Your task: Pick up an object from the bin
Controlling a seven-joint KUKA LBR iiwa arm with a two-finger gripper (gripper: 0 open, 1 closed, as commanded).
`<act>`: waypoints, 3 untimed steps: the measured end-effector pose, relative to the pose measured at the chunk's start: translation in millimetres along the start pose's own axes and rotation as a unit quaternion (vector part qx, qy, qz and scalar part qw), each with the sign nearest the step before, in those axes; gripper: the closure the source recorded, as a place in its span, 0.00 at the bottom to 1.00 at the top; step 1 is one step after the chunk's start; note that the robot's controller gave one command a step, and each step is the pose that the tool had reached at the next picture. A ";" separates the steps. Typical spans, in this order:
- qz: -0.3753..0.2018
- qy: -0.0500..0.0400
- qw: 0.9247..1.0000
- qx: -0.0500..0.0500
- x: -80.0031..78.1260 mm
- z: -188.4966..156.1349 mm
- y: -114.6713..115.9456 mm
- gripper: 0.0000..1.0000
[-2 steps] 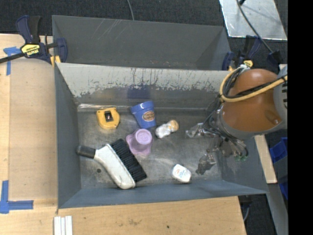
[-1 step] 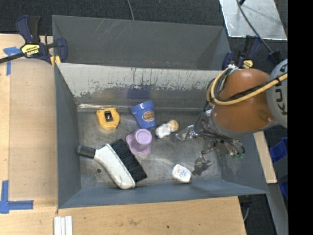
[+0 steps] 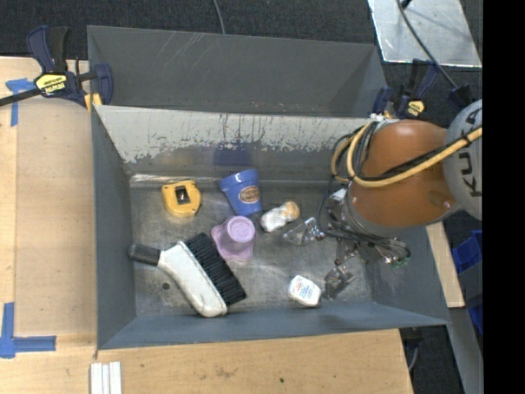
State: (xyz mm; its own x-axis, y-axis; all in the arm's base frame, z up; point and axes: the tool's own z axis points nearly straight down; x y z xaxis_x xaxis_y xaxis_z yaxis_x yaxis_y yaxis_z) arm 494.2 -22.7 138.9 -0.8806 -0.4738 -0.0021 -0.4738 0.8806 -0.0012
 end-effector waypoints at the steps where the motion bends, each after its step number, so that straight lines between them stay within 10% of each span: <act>1: -0.022 0.001 1.000 0.000 0.4 13.7 -4.4 0.00; 3: -0.228 0.000 0.974 -0.002 -3.5 36.6 16.4 0.00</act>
Offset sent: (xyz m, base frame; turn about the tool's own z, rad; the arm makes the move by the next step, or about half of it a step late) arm -0.0046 0.0431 -0.0391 -0.3431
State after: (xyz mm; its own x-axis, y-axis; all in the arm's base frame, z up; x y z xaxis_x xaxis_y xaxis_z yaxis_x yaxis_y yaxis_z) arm 489.6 -6.7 102.3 -0.5780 -0.8160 -0.0016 -0.8160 0.5780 0.0012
